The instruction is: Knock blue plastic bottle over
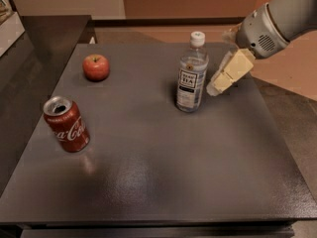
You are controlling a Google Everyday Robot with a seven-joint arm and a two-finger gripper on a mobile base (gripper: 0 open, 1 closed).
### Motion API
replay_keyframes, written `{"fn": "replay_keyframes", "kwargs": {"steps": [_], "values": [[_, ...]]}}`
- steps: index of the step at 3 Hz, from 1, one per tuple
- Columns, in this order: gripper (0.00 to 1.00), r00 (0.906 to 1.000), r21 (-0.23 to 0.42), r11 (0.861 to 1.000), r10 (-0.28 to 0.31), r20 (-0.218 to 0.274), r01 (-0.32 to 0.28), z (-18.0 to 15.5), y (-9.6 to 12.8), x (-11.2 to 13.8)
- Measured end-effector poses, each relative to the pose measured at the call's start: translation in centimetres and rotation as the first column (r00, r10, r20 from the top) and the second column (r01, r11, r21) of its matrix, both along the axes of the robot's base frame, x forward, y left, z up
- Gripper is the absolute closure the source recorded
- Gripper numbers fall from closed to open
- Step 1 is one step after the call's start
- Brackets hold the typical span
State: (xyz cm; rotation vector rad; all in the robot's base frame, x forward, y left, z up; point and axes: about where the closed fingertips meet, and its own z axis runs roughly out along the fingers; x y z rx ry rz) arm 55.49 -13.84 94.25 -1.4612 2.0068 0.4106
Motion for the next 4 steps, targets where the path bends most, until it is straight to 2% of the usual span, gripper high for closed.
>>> {"fn": "replay_keyframes", "kwargs": {"steps": [2,3,4], "values": [[0.00,0.9971,0.086,0.993,0.075,0.018,-0.076,0.3,3.1,-0.7],[0.17,0.9953,0.108,0.990,0.093,0.026,-0.096,0.5,4.0,-1.0],[0.41,0.9940,0.117,0.987,0.105,0.032,-0.108,0.5,4.5,-1.2]]}}
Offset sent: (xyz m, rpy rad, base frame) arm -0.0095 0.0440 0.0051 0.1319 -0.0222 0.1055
